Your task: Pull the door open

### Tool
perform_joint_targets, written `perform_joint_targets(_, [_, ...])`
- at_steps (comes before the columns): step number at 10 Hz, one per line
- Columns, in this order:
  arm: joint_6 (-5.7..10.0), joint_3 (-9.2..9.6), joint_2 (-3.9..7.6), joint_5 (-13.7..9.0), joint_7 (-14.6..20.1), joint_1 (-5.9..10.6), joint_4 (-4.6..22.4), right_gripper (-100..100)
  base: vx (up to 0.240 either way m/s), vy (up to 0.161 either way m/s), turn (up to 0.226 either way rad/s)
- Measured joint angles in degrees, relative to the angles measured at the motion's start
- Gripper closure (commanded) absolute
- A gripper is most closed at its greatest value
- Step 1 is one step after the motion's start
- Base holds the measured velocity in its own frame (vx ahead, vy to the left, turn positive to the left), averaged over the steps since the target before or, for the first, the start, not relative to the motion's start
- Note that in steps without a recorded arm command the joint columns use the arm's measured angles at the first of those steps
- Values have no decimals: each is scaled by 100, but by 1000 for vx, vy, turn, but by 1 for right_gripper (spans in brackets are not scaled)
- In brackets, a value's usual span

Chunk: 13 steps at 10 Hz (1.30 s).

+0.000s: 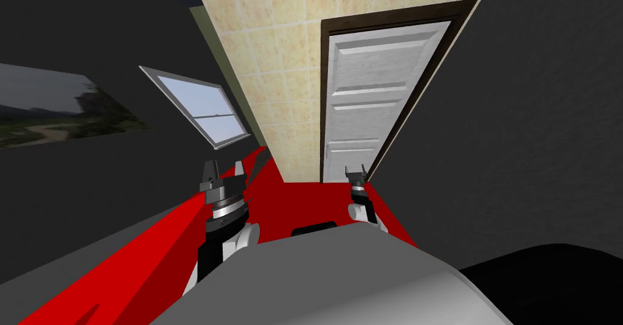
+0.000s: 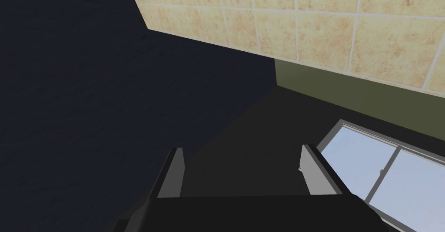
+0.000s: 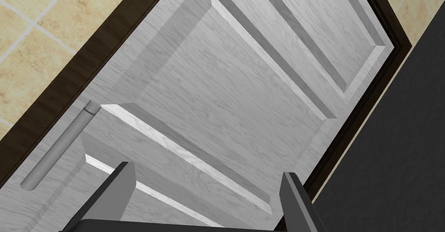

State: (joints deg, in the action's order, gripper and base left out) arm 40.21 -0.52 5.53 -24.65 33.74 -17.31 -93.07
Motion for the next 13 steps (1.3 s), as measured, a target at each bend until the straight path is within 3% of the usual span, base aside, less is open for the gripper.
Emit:
perform_joint_targets(3, [47,-34,12,-171,242,196,417,-100,62,-24,116])
perform_joint_targets(5, [110,-28,10,-307,457,233,670,-100,95,-46,192])
perform_joint_targets(13, [381,-73,58,-894,1378,661,1989,-100,84,-52,169])
